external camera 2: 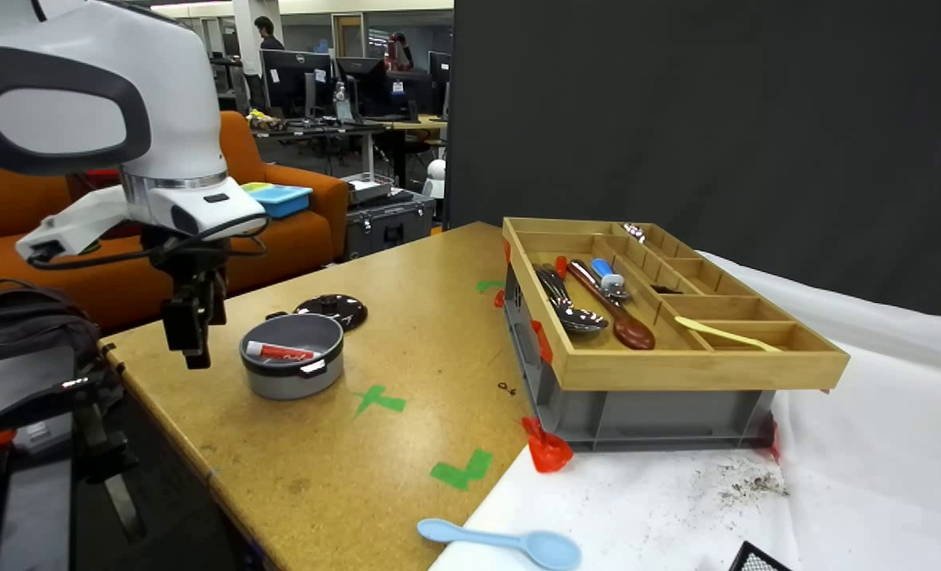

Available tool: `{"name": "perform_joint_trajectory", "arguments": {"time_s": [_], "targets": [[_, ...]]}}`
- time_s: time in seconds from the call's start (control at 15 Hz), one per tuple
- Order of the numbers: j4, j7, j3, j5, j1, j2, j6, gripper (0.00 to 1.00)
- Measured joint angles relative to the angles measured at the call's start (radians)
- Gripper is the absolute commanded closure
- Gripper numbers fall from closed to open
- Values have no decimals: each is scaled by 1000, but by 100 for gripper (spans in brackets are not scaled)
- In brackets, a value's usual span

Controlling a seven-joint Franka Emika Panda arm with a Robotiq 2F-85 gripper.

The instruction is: Push the grey pot backwards

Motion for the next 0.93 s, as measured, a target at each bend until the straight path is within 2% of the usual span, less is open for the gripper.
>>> {"name": "perform_joint_trajectory", "arguments": {"time_s": [0.07, 0.2, 0.27, 0.33, 0.4, 0.53, 0.6, 0.73, 0.8, 0.93], "targets": [[7, 3, 7, 2, 3, 24, 17, 45], [25, 5, 11, 2, 14, 66, 38, 50], [37, 5, 11, 1, 20, 87, 46, 56], [52, 5, 11, 1, 24, 108, 54, 59], [69, 5, 10, 1, 27, 129, 59, 57], [106, 4, -6, 1, 36, 169, 77, 63], [126, 4, -27, 1, 48, 190, 91, 72], [164, 4, -86, 1, 78, 224, 112, 83], [181, 4, -119, 2, 95, 237, 120, 96], [210, 5, -182, 7, 128, 252, 130, 100]]}}
